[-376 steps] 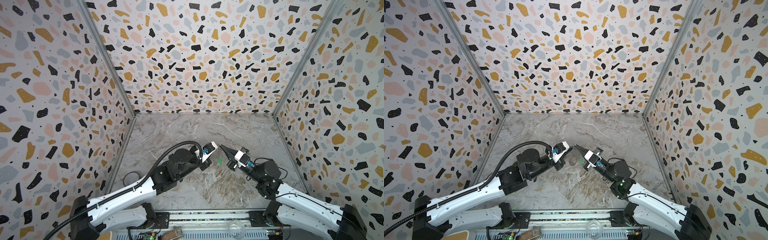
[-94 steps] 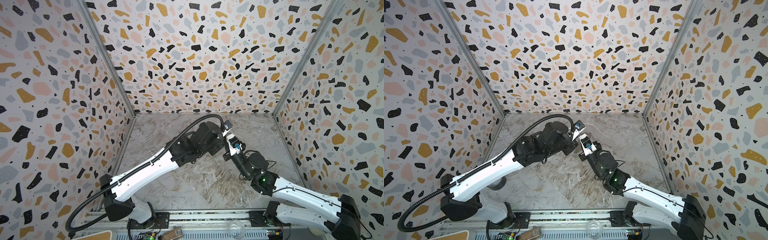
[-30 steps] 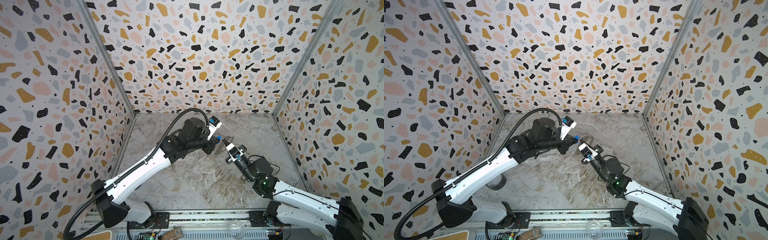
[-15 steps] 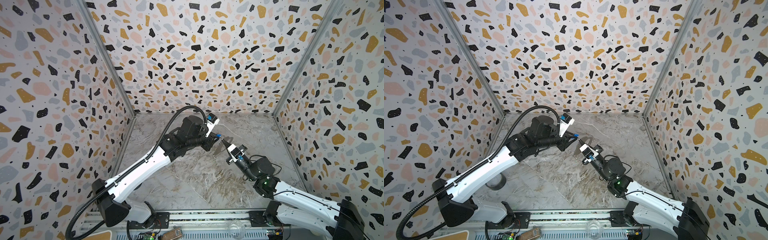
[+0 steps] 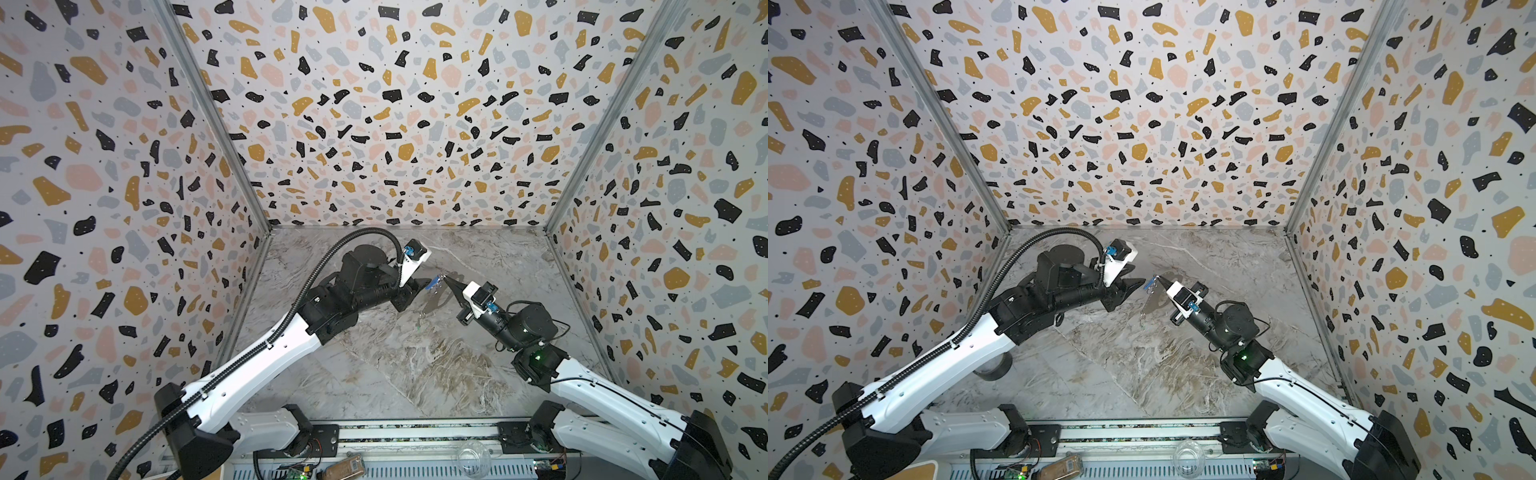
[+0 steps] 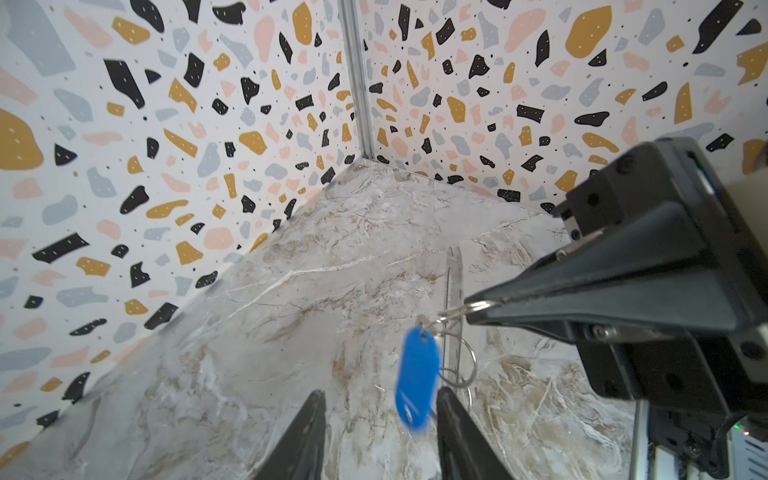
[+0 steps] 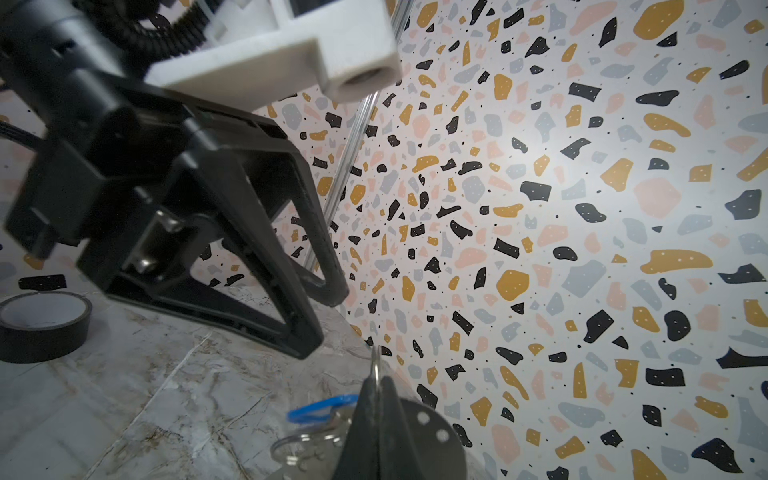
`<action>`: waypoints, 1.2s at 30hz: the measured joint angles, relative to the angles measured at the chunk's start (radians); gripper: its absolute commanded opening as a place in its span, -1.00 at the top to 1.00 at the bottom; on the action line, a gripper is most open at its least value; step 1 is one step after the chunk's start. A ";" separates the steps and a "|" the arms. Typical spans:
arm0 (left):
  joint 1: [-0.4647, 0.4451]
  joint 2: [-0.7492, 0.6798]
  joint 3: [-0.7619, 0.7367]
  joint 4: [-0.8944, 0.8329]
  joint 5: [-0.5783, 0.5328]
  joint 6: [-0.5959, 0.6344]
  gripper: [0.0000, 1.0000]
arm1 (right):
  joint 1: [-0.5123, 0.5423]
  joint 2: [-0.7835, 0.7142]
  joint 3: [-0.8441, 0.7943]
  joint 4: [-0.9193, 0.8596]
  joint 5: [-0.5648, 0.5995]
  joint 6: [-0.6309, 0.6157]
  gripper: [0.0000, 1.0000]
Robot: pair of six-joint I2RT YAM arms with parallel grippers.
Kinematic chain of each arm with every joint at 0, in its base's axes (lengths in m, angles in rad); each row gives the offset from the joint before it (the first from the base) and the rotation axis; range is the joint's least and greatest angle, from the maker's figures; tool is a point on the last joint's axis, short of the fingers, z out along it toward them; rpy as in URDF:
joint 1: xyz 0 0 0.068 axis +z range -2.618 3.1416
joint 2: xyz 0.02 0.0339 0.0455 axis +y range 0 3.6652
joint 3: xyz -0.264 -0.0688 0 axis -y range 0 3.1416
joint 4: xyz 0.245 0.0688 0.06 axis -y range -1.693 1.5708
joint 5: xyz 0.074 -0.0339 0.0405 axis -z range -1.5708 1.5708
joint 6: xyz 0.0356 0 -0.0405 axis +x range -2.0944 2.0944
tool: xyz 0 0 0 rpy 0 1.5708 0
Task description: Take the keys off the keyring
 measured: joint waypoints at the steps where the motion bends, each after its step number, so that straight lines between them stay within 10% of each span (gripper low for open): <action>1: -0.001 -0.011 -0.010 0.003 0.000 0.023 0.11 | -0.012 0.000 0.005 -0.005 -0.020 0.006 1.00; 20: -0.005 -0.026 -0.124 0.097 0.023 0.134 0.11 | -0.158 -0.002 0.027 -0.039 -0.300 0.113 1.00; 36: -0.005 0.133 -0.293 0.326 -0.011 0.082 0.12 | -0.337 -0.001 0.023 -0.152 -0.313 0.207 1.00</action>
